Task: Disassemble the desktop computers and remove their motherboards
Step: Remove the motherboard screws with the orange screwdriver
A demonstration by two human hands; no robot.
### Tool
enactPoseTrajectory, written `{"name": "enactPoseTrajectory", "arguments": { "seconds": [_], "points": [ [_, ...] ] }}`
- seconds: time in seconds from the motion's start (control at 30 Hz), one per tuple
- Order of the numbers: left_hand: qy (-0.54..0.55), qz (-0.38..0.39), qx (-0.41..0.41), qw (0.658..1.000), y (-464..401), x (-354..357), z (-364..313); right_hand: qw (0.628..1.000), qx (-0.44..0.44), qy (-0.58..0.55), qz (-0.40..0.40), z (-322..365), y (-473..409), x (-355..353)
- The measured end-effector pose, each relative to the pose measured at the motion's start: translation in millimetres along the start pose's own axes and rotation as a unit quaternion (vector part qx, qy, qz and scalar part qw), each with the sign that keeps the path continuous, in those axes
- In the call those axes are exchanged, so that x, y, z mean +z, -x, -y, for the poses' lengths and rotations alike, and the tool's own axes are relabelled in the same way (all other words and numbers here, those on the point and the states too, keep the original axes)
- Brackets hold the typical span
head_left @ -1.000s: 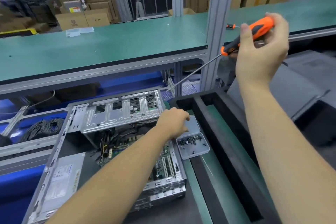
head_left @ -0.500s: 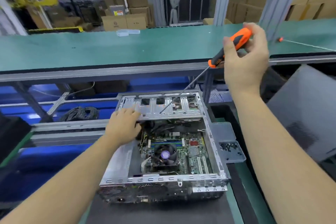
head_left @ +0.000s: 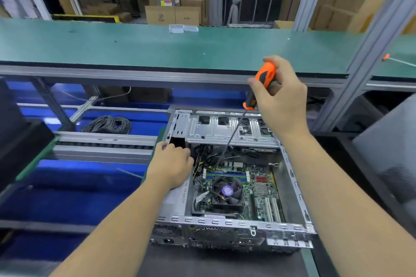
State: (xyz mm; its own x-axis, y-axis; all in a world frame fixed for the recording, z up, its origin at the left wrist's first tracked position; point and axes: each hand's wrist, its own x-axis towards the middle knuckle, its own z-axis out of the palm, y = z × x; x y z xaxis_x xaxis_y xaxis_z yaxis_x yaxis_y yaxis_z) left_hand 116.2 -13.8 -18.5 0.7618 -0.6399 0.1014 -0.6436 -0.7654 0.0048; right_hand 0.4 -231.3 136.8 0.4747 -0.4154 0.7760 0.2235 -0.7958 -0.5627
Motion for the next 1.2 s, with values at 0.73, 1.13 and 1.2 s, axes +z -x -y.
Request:
{"name": "enactPoseTrajectory", "arguments": {
  "seconds": [0.73,1.13,1.2],
  "points": [
    [0.009,-0.048,0.003,0.999,-1.5,8.4,2.6,0.995,-0.001,0.079,0.059,-33.0,8.4,-25.0],
    [0.021,-0.064,-0.001,0.998,-0.9,9.2,2.6,0.995,0.017,0.081,0.061,-38.6,14.5,-34.4],
    [0.022,-0.064,-0.002,0.998,-1.2,9.6,2.5,0.994,0.021,0.086,0.062,-39.8,19.5,-31.7]
  ]
}}
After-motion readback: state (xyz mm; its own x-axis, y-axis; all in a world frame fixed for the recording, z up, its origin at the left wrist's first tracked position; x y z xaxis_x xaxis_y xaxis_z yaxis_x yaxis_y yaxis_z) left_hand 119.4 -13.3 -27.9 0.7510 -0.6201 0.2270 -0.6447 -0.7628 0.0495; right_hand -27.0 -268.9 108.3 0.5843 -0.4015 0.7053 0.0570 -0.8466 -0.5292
